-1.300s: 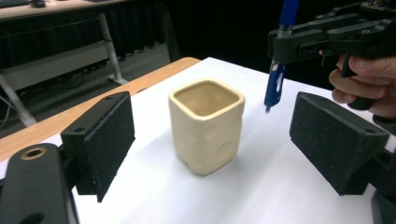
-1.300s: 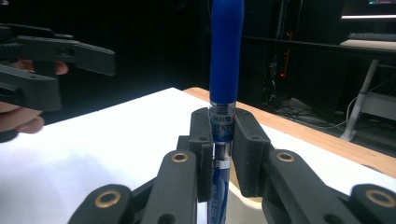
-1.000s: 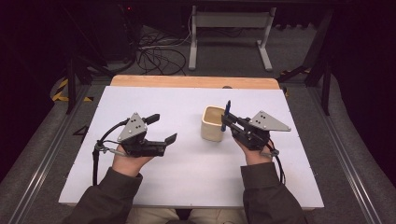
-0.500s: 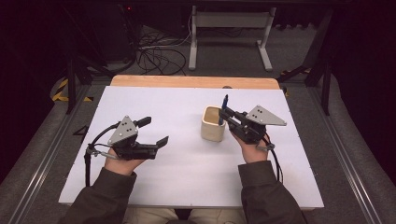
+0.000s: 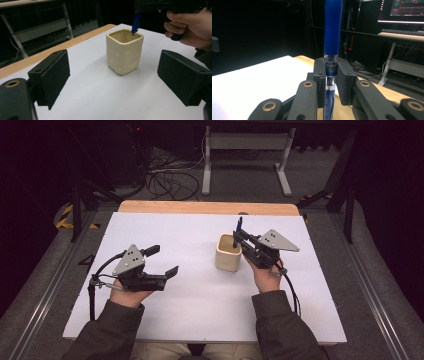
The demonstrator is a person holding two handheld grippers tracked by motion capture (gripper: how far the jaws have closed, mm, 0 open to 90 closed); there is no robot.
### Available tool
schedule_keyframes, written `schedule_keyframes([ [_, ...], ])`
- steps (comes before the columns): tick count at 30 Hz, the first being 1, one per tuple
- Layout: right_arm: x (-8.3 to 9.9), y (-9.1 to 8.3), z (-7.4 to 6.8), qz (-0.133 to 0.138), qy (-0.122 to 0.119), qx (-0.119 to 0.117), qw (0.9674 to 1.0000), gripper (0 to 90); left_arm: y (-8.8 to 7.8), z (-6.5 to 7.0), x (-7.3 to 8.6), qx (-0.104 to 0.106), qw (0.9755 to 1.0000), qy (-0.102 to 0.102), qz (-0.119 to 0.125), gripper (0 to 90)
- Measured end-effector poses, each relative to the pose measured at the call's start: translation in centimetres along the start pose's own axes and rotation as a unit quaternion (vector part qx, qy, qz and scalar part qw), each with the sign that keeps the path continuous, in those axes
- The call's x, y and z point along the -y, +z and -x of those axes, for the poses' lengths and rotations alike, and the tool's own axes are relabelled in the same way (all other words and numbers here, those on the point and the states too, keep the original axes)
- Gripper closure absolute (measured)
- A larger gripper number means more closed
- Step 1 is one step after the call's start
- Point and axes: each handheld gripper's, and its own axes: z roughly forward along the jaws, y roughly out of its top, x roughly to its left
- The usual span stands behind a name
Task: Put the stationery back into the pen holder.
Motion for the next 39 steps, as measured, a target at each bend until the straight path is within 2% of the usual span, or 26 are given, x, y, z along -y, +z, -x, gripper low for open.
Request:
schedule_keyframes([
  [3, 0.6, 0.4, 0.1, -0.001, -0.003, 0.005, 1.0000, 79.4, 0.0, -0.1, 0.1, -0.001, 1.0000, -0.001, 0.000, 11.6],
  [10, 1.5, 1.0, 0.5, -0.004, 0.009, 0.013, 0.9999, 79.4, -0.3, -0.3, 0.1, -0.003, 1.0000, -0.003, 0.006, 10.7],
  [15, 2.0, 1.6, 0.5, -0.007, 0.005, 0.015, 0.9998, 79.3, -0.4, -0.3, 0.0, -0.004, 1.0000, -0.005, 0.007, 10.7],
  [23, 2.6, 1.9, 0.6, -0.026, 0.012, 0.016, 0.9995, 79.1, -0.4, -0.5, 0.2, -0.016, 0.9998, -0.008, 0.003, 11.1],
  [29, 3.2, 2.3, 0.7, -0.049, 0.021, 0.013, 0.9985, 79.0, -0.6, -0.6, 0.1, -0.016, 0.9998, -0.012, 0.008, 10.9],
  [39, 3.8, 2.8, 0.9, -0.070, 0.031, 0.011, 0.9970, 78.9, -0.5, -0.7, 0.1, -0.015, 0.9998, -0.013, 0.007, 10.9],
])
